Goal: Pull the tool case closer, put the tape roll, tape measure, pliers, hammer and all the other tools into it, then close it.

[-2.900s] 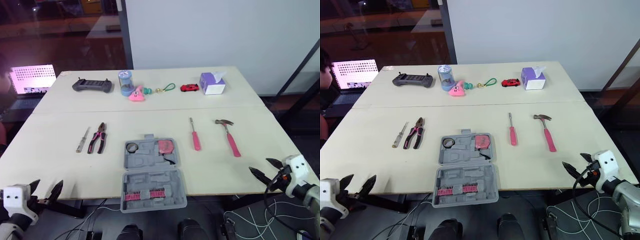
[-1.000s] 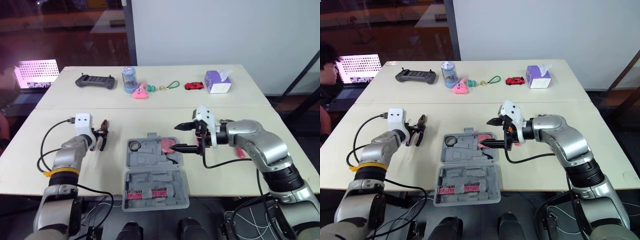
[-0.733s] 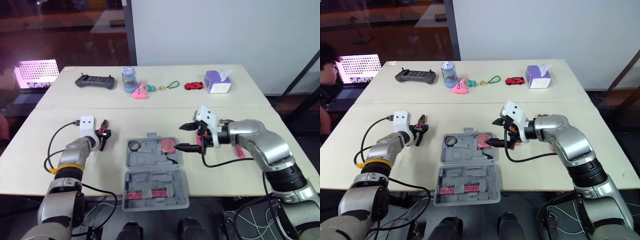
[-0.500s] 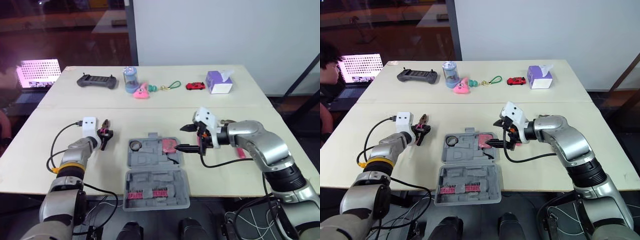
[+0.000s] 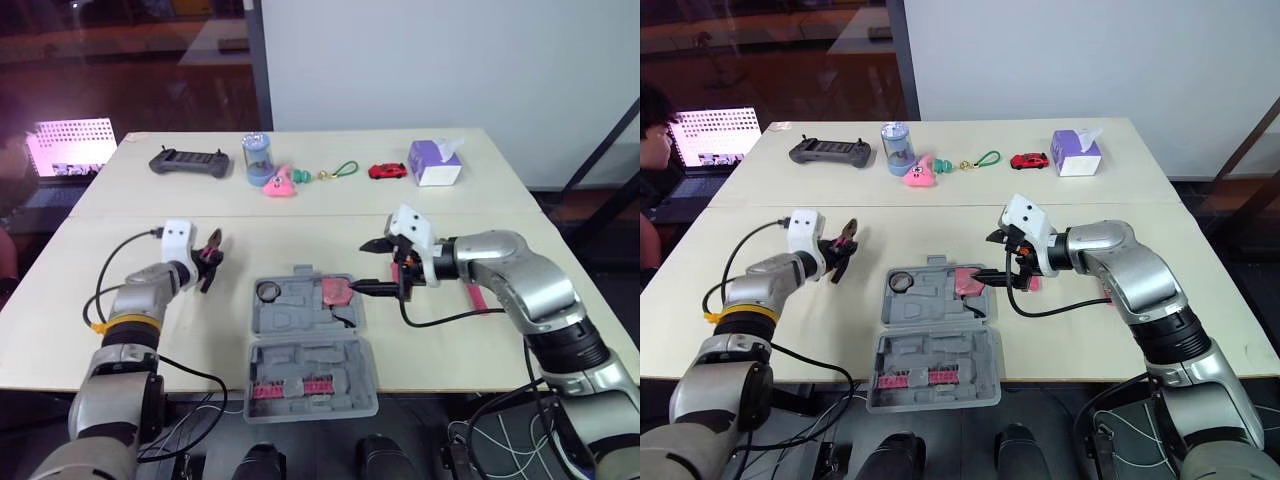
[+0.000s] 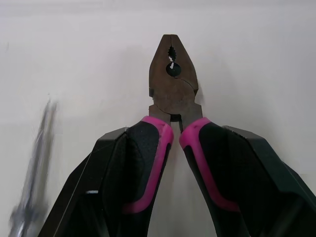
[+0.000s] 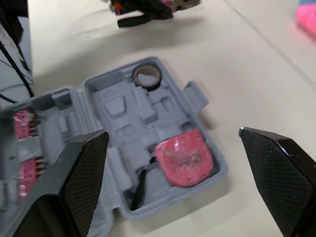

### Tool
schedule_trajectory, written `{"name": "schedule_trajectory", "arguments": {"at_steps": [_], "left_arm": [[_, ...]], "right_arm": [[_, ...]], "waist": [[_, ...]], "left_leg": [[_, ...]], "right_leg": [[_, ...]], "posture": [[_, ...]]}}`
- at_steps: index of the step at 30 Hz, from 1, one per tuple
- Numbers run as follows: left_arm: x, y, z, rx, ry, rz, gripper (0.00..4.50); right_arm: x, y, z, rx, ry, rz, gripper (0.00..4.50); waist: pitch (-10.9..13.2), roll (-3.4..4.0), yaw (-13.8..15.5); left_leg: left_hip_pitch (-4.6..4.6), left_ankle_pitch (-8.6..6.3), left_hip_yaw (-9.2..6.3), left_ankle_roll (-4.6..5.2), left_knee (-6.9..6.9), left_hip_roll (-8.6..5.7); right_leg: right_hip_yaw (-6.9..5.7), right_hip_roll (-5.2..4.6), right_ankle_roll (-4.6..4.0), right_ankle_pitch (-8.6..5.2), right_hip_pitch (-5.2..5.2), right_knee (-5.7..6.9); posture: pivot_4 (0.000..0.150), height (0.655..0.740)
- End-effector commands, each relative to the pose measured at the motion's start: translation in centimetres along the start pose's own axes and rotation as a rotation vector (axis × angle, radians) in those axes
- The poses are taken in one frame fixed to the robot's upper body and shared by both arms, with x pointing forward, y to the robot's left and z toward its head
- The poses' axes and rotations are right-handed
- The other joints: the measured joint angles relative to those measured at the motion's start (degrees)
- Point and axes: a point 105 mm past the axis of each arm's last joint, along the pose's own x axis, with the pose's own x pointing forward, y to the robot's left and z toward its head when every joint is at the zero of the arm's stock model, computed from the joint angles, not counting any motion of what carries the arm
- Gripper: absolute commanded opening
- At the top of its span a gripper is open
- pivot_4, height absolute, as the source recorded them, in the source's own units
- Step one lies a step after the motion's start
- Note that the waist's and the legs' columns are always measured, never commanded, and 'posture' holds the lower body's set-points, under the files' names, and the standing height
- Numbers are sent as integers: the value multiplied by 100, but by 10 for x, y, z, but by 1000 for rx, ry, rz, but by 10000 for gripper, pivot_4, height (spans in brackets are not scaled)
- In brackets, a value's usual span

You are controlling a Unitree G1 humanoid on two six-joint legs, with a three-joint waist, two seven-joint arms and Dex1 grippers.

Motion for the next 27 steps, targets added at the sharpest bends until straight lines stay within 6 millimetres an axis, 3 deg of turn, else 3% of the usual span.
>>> {"name": "schedule_trajectory", "arguments": {"at_steps": [1, 6, 11, 16, 27], "left_arm": [[-17, -61, 54, 223, -147, -379, 24240], [-49, -118, 57, 366, -153, -761, 24239], [-73, -155, 27, 456, 13, -1030, 24239], [-82, -167, 21, 483, 49, -1101, 24239], [-78, -168, 21, 492, 46, -1089, 24239]], "right_arm": [[-4, -4, 24, -125, -63, -4, 45000], [4, 19, 40, -123, -131, 192, 45000], [10, 28, 42, -139, -143, 265, 45000], [13, 37, 36, -139, -122, 306, 45000], [18, 55, 23, -56, -116, 349, 45000]], "waist": [[0, 0, -29], [-1, 4, -173], [1, 7, -232], [2, 6, -204], [2, 6, -213]], "left_leg": [[-2, 1, 1, -1, 1, 0], [8, 1, 4, -1, -9, 0], [14, 0, 3, 2, -9, 3], [12, -1, 2, 4, -4, 3], [14, -2, 1, 5, -4, 3]], "right_leg": [[0, 0, 1, 1, -2, -1], [6, 1, 1, 0, -1, 0], [8, 5, 0, 0, 1, 8], [7, 5, 0, 0, 5, 8], [7, 5, 0, 0, 6, 8]], "posture": [[1500, 7400], [1500, 7400], [1500, 7400], [1500, 7400], [1500, 7400]]}}
